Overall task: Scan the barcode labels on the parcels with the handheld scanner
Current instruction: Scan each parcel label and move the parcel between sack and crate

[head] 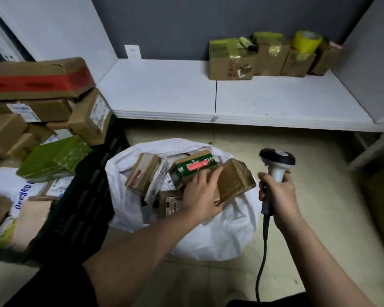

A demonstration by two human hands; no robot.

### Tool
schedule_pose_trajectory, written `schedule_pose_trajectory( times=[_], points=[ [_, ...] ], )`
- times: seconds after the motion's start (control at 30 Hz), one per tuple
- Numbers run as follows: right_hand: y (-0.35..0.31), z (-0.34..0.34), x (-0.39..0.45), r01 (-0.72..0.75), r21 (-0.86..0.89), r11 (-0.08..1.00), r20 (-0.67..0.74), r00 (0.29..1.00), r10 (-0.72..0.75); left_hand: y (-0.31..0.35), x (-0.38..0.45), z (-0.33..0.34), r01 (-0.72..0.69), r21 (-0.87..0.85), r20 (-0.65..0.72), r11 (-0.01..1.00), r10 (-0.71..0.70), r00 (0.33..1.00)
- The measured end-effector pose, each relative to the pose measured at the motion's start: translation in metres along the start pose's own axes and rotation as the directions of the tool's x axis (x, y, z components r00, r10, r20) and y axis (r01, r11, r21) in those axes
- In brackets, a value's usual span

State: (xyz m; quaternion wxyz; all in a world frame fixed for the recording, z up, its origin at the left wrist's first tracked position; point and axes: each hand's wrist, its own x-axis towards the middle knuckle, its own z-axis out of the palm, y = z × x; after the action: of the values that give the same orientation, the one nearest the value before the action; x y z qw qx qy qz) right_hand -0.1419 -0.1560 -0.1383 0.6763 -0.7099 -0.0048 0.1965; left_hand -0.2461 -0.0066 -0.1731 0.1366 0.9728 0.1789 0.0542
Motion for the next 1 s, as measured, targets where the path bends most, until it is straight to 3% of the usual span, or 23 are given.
schedule_pose_trajectory(
  times=[0.27, 0.4, 0.67, 0.87, 1.0],
  points=[
    [0.098, -0.017, 0.048, -0.224, -0.162, 0.961, -0.227, 0.956, 0.185, -0.009, 0.019, 0.041, -0.024, 0.187, 0.03, 0.982, 0.018, 0.999],
    [0.148, -0.019, 0.069, -0.28, -0.271, 0.921, -0.265, 0.941, 0.208, -0.023, 0.019, 0.05, -0.128, 0.348, 0.065, 0.929, 0.112, 0.992],
    [0.164, -0.005, 0.068, -0.365, -0.368, 0.855, -0.292, 0.919, 0.266, -0.037, 0.022, 0.064, -0.218, 0.38, 0.001, 0.899, 0.235, 0.972],
    [0.107, -0.011, 0.067, -0.222, -0.192, 0.956, -0.408, 0.904, 0.128, -0.043, 0.021, 0.06, -0.239, 0.421, 0.028, 0.875, 0.251, 0.968],
    [0.054, -0.016, 0.057, -0.078, -0.184, 0.98, -0.317, 0.948, 0.016, -0.029, 0.021, 0.049, -0.082, 0.361, 0.031, 0.929, 0.076, 0.997]
  ],
)
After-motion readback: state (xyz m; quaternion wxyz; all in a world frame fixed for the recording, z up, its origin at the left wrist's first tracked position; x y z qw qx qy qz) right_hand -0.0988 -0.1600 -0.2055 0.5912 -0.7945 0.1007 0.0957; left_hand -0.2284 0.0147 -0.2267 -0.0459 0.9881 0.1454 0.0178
